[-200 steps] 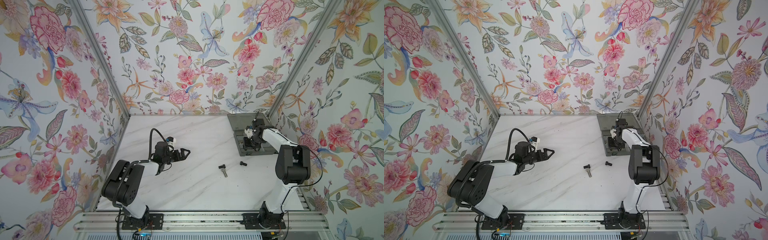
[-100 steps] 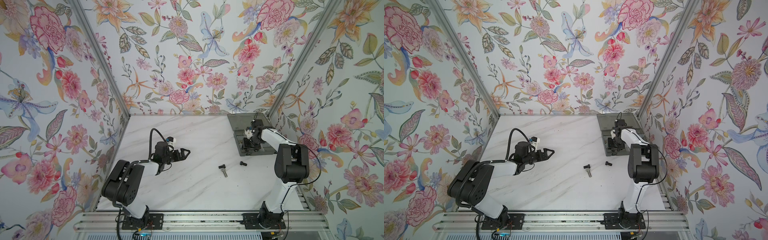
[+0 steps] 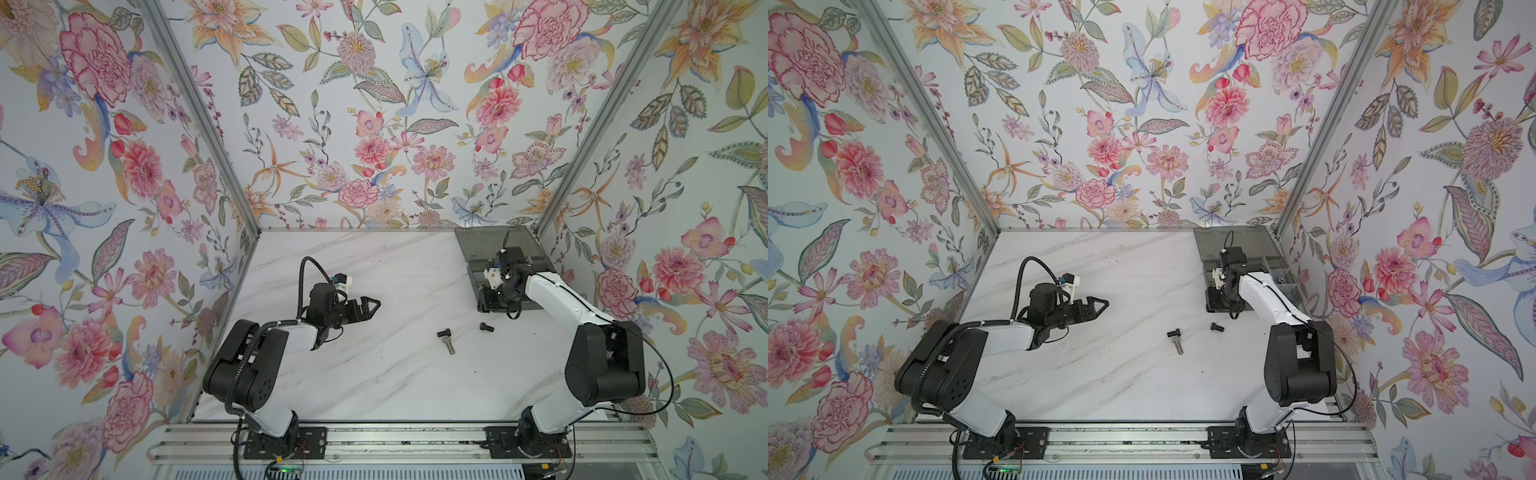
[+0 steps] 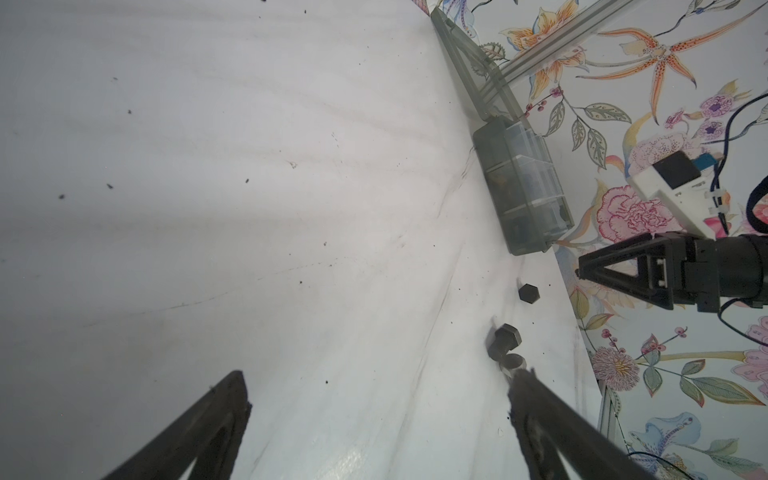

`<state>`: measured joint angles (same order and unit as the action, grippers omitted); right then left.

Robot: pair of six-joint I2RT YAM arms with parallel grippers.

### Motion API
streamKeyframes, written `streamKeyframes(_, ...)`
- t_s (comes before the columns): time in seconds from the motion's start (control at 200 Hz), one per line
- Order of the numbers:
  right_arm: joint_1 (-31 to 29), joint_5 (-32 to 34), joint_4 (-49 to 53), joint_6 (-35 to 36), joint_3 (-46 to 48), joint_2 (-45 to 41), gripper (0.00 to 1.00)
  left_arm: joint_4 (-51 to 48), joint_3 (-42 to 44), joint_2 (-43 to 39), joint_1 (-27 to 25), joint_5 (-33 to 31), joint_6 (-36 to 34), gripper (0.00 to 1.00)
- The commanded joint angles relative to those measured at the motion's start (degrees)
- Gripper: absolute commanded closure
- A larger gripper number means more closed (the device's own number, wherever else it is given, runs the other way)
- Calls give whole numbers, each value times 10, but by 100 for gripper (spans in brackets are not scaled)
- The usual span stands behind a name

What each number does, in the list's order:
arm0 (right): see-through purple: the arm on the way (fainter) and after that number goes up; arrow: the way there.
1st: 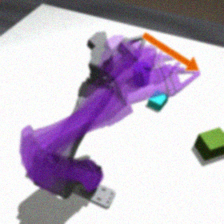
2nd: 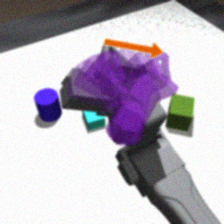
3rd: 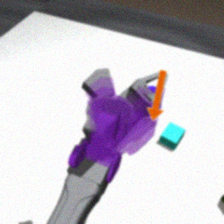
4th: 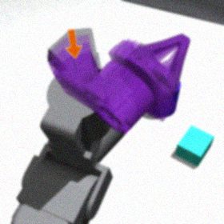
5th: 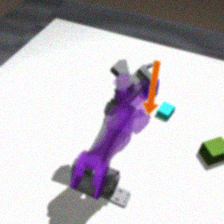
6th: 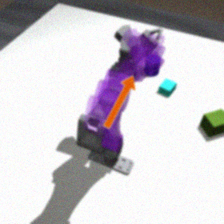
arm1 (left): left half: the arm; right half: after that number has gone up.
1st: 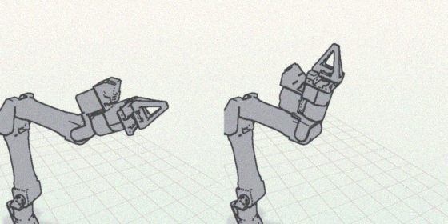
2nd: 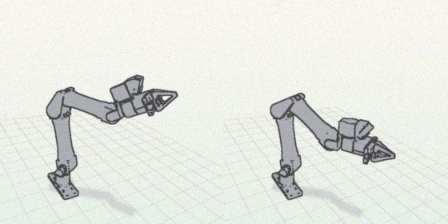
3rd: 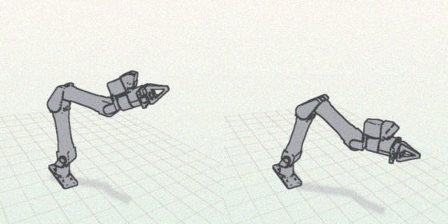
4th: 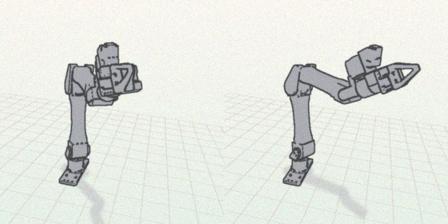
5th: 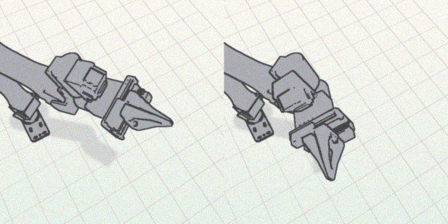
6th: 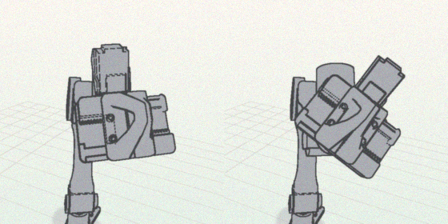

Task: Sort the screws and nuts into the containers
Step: 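Move the right gripper down around another black hex bolt beside the box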

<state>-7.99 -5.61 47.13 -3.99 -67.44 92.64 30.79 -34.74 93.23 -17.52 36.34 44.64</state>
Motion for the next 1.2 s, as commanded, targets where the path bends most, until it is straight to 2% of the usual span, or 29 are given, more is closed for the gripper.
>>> streamKeyframes(0.0, 1, -1, 28, -11, 28, -5, 43, 8, -10, 10, 7, 15, 4, 0)
streamKeyframes(0.741, 6, 34, 7, -1, -25, 135, 40, 34, -7, 25, 7, 21, 17, 1)
streamKeyframes(1.191, -40, -8, 6, -36, 44, 91, 42, 29, -10, 28, 7, 21, 17, 1)
